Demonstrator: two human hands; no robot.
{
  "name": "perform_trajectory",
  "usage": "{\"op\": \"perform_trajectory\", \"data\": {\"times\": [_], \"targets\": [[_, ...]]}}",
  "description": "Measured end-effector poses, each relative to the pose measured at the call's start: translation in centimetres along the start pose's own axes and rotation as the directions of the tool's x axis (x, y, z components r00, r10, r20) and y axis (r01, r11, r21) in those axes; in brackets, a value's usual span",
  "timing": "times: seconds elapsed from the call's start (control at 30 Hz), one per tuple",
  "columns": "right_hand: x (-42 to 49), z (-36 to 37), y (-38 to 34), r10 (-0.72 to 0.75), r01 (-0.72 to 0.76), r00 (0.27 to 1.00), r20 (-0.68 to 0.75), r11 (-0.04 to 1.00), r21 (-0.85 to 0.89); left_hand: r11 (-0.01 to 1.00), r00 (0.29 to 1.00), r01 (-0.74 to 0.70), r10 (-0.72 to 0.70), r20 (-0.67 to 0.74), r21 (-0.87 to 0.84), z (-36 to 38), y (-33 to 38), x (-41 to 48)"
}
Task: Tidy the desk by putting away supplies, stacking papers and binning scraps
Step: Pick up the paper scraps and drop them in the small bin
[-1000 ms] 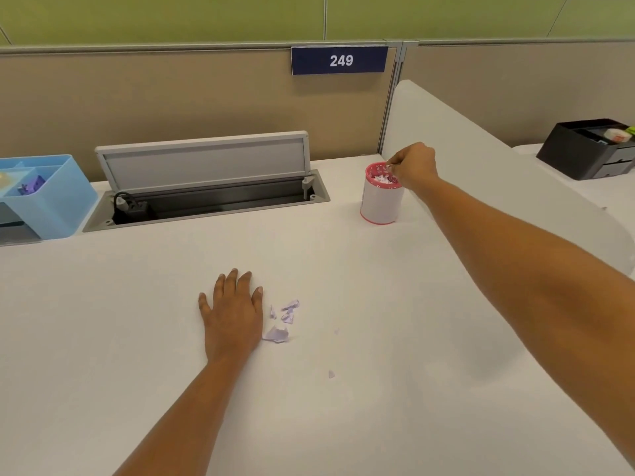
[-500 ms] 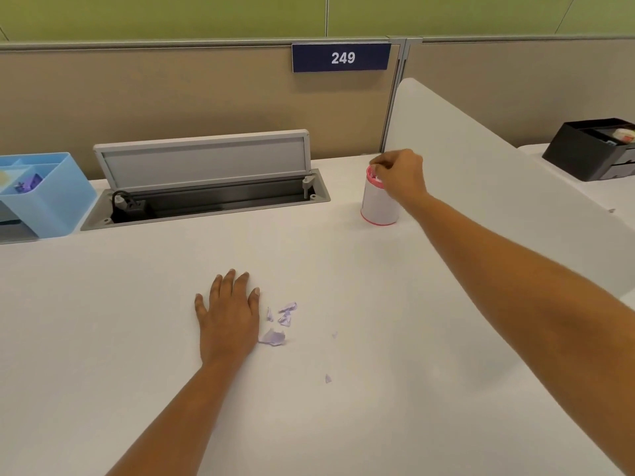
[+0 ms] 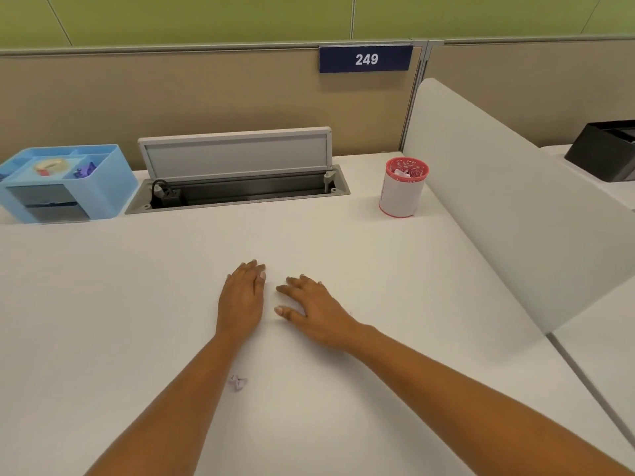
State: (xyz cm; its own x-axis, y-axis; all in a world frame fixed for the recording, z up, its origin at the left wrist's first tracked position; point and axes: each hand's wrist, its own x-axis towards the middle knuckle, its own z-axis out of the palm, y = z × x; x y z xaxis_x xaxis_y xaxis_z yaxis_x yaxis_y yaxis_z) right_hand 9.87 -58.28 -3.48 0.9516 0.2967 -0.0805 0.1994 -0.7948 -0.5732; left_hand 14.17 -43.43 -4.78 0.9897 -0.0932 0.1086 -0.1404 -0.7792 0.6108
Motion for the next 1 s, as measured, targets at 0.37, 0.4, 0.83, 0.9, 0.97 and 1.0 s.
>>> {"op": "perform_trajectory", "data": {"times": [0.37,0.4,0.83,0.9,0.97,1.0], "targets": [[-5.6,-2.9,3.3,-0.161,0.16,0.987,0.017,0.949,-0.271,0.997,0.998,-0.027,0.03,0.049,-0.069,-3.4,-3.4,-4.6],[-6.1,-2.7,3.1,-0.175,0.161,0.984,-0.022,0.94,-0.3,0.998,0.999,-0.027,0.029,0.039,-0.055,-3.5,-3.6,-5.1],[-7.7,5.6,-6.1,-0.326,0.359,0.933,0.154,0.795,-0.49,0.985,0.961,0.157,-0.17,-0.22,-0.075,-4.3,-4.1,-8.3],[-7.0,5.1,-5.0,-0.26,0.278,0.959,0.112,0.79,-0.546,0.988,0.965,0.143,-0.151,-0.213,-0.054,-4.5,-3.9,-8.6],[-6.8,4.3,-3.4,-0.18,0.171,0.983,0.041,0.804,-0.569,0.993,0.975,0.118,-0.115,-0.192,0.006,-4.4,-3.8,-8.9],[-7.0,3.7,-2.5,-0.123,0.107,0.992,0.012,0.809,-0.577,0.993,0.98,0.111,-0.102,-0.169,0.045,-4.3,-3.8,-9.0]]}}
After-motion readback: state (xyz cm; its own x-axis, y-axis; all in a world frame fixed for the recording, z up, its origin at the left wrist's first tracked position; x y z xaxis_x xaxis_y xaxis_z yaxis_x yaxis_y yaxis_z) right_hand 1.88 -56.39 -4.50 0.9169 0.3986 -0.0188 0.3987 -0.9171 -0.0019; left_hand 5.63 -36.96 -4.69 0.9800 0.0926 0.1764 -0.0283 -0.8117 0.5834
